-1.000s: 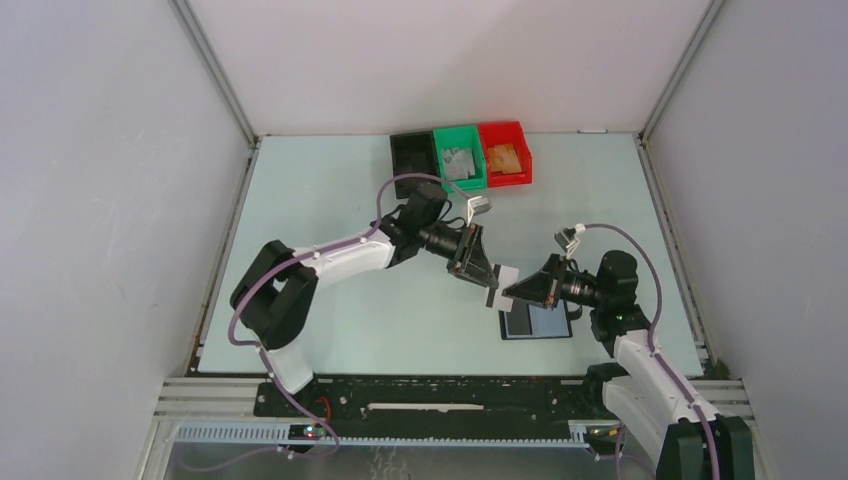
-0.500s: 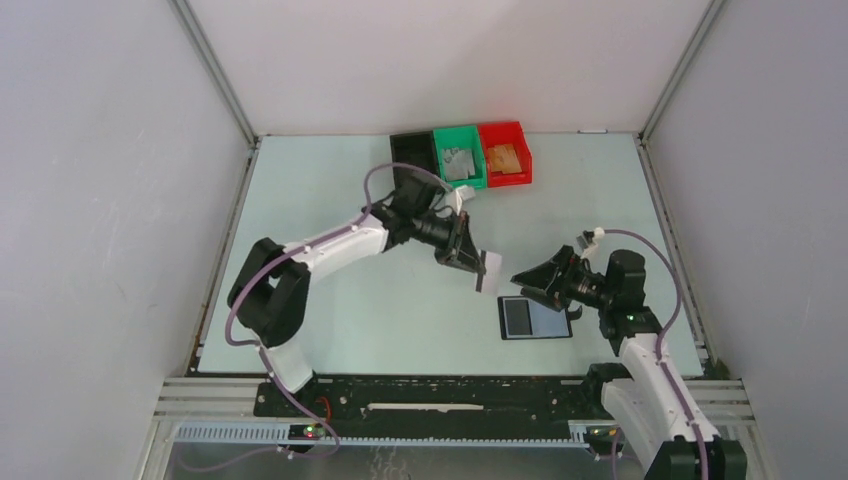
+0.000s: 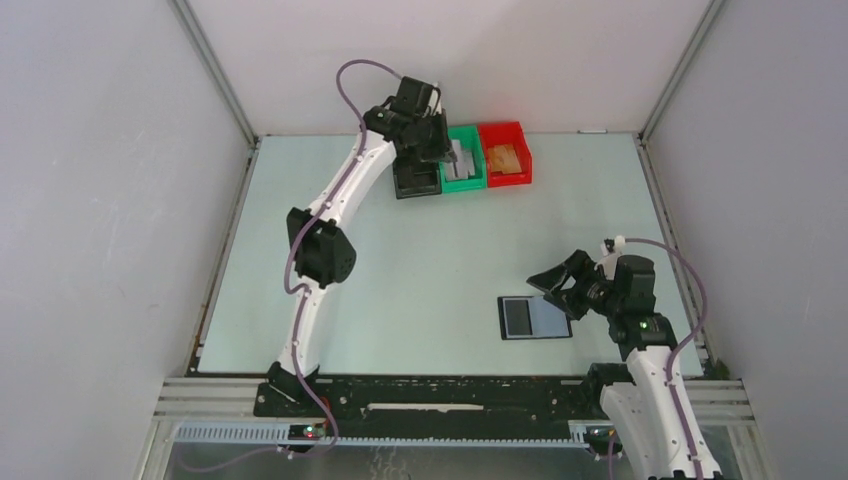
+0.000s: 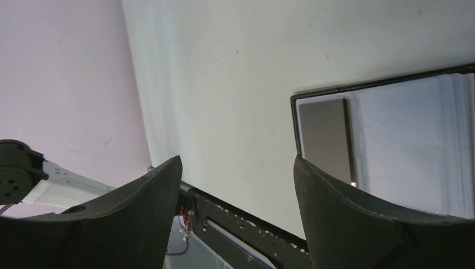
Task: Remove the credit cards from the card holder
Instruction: Move the storage box to the center of the board.
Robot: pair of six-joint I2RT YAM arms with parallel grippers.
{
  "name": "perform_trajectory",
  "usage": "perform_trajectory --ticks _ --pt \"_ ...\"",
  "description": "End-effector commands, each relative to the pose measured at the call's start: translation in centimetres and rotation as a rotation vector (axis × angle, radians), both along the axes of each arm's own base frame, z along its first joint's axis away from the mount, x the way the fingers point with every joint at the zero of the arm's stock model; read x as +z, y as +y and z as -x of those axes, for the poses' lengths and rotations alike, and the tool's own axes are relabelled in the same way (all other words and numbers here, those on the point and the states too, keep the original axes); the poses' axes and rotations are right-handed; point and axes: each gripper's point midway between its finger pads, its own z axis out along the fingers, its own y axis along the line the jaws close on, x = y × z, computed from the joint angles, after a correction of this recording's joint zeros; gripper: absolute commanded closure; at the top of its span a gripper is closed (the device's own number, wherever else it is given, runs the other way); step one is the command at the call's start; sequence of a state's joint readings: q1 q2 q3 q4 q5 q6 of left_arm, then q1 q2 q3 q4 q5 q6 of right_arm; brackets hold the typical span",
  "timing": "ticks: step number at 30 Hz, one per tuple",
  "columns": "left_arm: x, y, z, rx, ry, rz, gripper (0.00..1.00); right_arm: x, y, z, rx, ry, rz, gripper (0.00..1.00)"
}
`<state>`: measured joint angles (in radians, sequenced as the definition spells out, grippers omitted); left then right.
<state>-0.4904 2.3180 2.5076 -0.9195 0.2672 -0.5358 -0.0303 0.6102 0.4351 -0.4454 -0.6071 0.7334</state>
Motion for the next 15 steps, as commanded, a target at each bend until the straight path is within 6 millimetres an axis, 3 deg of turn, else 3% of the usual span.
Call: perform_trajectory --ticks 1,6,11,15 --pt "-1.4 3.4 -2.7 0.186 -0.040 -0.092 1.00 0.0 -0.8 0.6 -0.022 -0.006 0.064 0.18" --pt "-0.8 3.2 -3.8 0.197 -0.100 -0.107 1.00 -0.8 -1.0 0.5 -0.020 0.016 0.084 0.19" --pt "-1.0 2.7 -3.7 0.179 -0.113 -0.084 1.00 -0.8 -1.6 -1.7 -0.057 -0.009 0.165 0.22" --pt "-1.4 2.9 -4.7 0.209 -0.137 -0.104 1.00 -1.4 -2.3 -2.9 -0.102 0.045 0.295 0.24"
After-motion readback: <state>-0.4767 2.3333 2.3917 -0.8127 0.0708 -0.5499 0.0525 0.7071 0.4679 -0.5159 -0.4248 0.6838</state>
